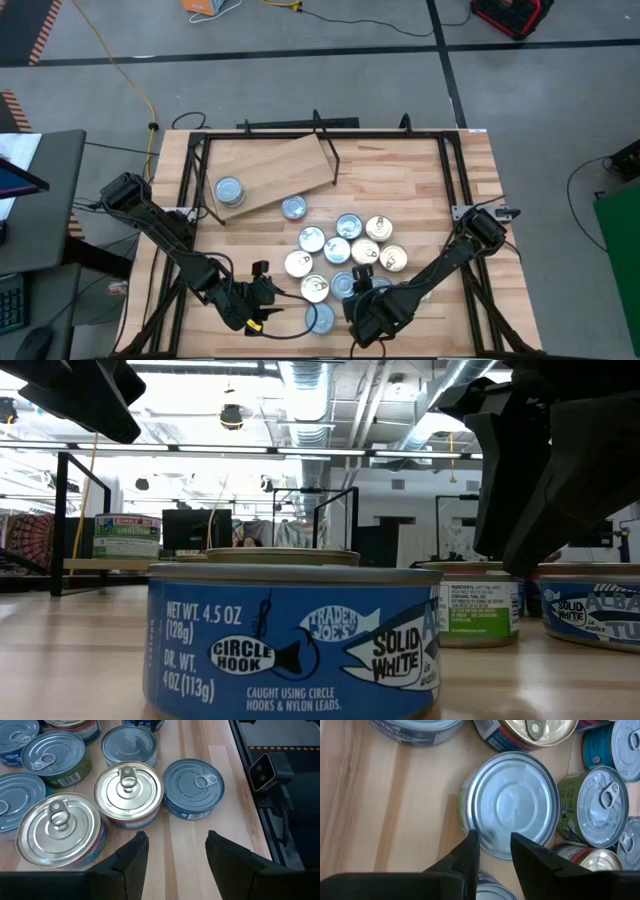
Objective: Stack canned seafood by type on shelf
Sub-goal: Stack the green white tuna can on top of the green white tuna can on the shelf
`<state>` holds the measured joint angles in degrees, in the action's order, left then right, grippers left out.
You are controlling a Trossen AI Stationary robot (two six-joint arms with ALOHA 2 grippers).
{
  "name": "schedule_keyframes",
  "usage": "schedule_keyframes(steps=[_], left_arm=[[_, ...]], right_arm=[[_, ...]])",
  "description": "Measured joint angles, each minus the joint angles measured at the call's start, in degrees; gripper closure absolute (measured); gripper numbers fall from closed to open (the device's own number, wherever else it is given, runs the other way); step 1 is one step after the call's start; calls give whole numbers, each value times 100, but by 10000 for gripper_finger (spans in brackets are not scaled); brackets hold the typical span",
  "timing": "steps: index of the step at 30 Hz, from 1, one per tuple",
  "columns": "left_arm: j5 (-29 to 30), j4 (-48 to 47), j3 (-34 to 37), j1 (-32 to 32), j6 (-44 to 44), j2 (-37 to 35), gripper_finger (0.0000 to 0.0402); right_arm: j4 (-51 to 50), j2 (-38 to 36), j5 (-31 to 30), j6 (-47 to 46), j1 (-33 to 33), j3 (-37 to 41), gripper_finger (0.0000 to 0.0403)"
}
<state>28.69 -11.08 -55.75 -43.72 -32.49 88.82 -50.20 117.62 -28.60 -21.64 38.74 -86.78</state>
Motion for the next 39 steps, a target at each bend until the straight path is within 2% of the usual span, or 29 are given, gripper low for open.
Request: schedule_keyframes(steps=[8, 13, 21, 39], left_arm=[[2, 1, -2, 0, -35, 0, 214], [-13, -1, -2, 0, -75, 0, 214], [-39, -1, -2, 0, -98, 0, 214], [-164, -25, -4, -2, -160, 2, 214]], right_arm=[[-37, 0, 2, -409, -66, 0, 258], [-107, 0, 14, -971, -107, 0, 258], [-268, 0, 429, -2001, -215, 0, 258], [-141, -216, 470, -2269, -409, 15, 258]])
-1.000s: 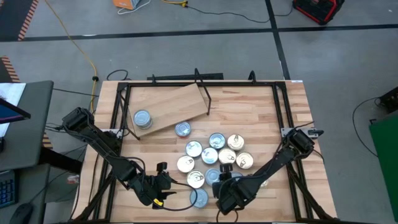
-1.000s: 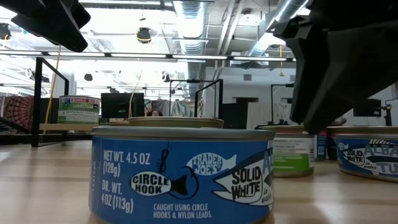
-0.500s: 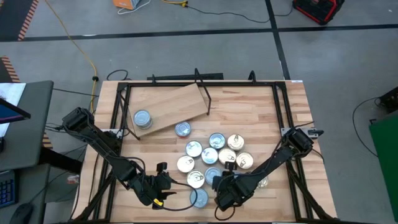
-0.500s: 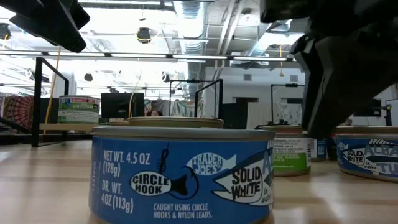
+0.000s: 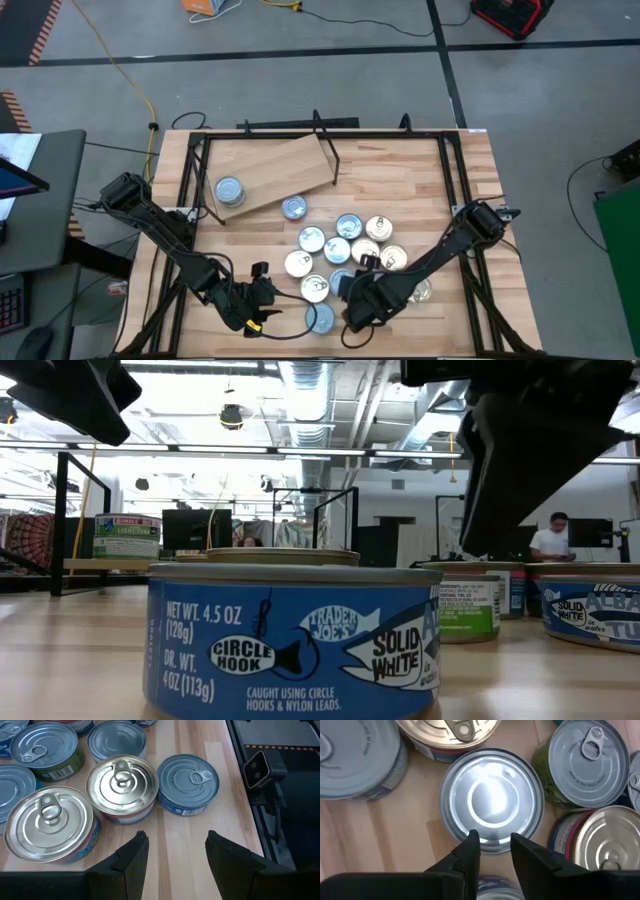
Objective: Stack canned seafood by type on shelf
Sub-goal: Stack the green white tuna can on top of the green white tuna can on the shelf
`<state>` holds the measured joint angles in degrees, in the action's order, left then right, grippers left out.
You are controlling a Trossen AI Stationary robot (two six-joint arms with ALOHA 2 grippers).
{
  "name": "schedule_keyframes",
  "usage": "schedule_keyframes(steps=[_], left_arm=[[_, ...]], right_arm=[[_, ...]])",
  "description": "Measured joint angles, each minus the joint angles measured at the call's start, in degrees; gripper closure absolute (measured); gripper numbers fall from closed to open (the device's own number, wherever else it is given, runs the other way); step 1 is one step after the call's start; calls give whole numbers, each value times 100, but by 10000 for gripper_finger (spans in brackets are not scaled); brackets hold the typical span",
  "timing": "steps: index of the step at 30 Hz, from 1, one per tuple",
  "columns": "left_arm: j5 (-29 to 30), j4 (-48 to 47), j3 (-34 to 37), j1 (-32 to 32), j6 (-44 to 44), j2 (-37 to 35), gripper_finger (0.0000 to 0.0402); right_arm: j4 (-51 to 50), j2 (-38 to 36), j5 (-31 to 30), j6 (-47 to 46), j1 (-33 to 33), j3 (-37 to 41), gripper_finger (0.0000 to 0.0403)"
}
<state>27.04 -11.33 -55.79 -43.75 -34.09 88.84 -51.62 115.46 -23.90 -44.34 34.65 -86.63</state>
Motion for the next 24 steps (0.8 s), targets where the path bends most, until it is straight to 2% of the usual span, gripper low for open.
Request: schedule_keyframes(steps=[24], left_arm=[[-263, -22, 0, 0, -94, 0, 214]], right_arm=[[572, -15, 413, -80, -28, 521, 258]])
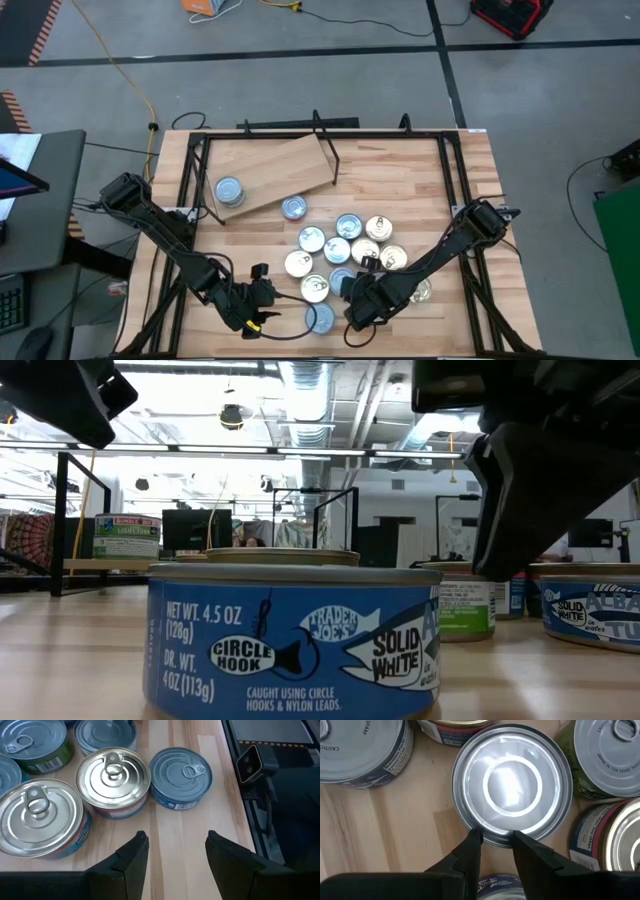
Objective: Stack canned seafood by type on shelf
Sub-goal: Stack the green white tuna can on top of the green white tuna can on the shelf
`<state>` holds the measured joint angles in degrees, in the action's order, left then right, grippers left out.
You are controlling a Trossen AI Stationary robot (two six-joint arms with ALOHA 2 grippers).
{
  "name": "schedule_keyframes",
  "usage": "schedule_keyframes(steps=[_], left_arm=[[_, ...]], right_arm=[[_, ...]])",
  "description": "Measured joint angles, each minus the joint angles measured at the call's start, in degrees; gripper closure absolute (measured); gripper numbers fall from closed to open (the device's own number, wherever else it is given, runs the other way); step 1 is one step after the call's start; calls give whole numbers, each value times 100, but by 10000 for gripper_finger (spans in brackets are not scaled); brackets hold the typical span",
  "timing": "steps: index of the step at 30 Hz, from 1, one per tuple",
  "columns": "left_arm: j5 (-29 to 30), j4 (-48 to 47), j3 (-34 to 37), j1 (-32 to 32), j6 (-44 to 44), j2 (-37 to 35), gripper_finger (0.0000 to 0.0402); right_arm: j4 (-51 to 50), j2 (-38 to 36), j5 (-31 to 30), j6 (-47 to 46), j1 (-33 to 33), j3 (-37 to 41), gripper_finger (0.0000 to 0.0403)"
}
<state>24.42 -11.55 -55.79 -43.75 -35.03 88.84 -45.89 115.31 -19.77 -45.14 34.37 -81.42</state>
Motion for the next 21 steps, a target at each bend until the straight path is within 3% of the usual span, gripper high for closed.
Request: schedule_keyframes(steps=[15, 21], left_arm=[[-139, -24, 0, 0, -83, 0, 214], [247, 253, 0, 47, -179, 0, 214]], right_arm=[[-251, 57, 87, -292, 144, 46, 258], [-196, 53, 116, -302, 162, 39, 258]])
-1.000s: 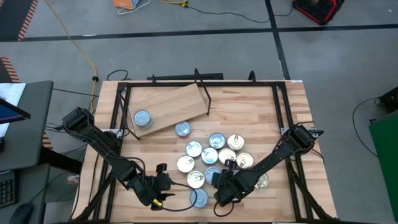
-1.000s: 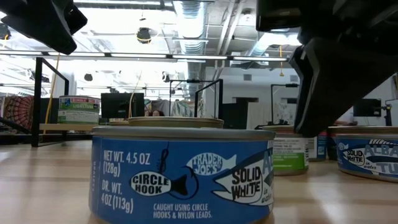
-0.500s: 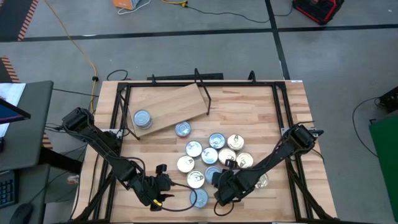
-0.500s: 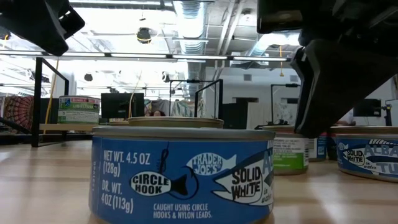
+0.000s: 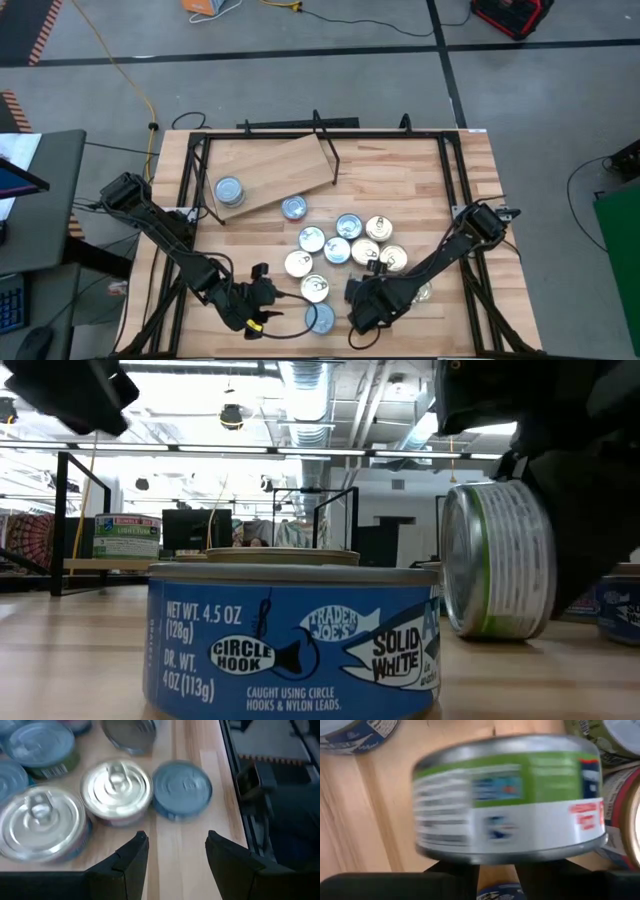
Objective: Stack canned seafood by type on shelf
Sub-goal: Stack the green white tuna can on top of the green white tuna can on the shelf
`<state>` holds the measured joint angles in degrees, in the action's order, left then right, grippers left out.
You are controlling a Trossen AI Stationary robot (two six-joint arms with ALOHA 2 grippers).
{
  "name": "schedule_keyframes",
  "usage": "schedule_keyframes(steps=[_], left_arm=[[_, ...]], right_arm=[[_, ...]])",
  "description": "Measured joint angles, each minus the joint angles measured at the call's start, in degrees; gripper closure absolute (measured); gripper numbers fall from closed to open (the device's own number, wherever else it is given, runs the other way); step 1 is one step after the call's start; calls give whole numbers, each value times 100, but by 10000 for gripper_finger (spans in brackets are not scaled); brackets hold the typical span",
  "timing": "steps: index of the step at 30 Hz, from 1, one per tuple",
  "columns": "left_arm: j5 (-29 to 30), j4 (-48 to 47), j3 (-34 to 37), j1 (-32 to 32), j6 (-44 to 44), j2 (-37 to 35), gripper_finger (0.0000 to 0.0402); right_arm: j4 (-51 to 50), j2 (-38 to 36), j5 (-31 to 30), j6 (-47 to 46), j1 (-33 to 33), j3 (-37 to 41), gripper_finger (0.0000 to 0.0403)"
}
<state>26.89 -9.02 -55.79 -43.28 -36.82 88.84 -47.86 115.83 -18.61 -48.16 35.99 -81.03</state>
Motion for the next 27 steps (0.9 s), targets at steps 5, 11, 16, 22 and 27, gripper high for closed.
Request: schedule_keyframes(steps=[5, 11, 16, 22, 27], left_arm=[[144, 535, 0, 257, 113, 0, 214], [139, 970, 0, 403, 356, 21, 214], [-210, 1378, -7, 424, 490, 179, 214], [-226, 1877, -7, 393, 707, 557, 214], [-235, 2046, -7, 382, 915, 688, 214]], right_arm=[[11, -4, -58, 110, -31, 0, 258], [31, -7, -174, 170, -48, -7, 258], [132, -9, -240, 207, -50, -7, 258], [185, -18, -291, 237, -80, -11, 258], [-132, -163, -428, 310, -87, -13, 258]])
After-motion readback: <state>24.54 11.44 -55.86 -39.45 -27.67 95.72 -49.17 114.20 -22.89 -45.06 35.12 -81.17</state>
